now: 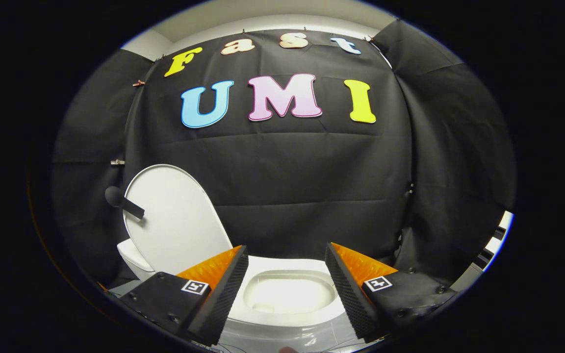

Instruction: Open the toilet lid.

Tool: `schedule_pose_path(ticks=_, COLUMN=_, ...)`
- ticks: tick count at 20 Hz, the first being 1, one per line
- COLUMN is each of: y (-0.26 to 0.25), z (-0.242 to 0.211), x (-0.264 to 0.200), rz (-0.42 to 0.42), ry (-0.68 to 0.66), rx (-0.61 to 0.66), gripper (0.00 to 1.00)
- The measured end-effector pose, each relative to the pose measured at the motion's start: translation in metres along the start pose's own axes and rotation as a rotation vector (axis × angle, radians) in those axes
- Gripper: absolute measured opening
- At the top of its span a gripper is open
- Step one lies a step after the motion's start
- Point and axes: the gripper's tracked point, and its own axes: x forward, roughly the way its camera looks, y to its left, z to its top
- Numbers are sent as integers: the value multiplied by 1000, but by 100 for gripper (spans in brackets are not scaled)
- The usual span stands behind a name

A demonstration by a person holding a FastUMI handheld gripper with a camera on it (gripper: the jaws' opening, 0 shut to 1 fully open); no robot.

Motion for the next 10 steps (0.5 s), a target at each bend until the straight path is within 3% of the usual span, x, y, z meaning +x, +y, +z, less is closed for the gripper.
schedule_pose_path(ticks=10, y=-19, z=5, x=0, rz=-14, ry=-5, rx=-4, gripper=99)
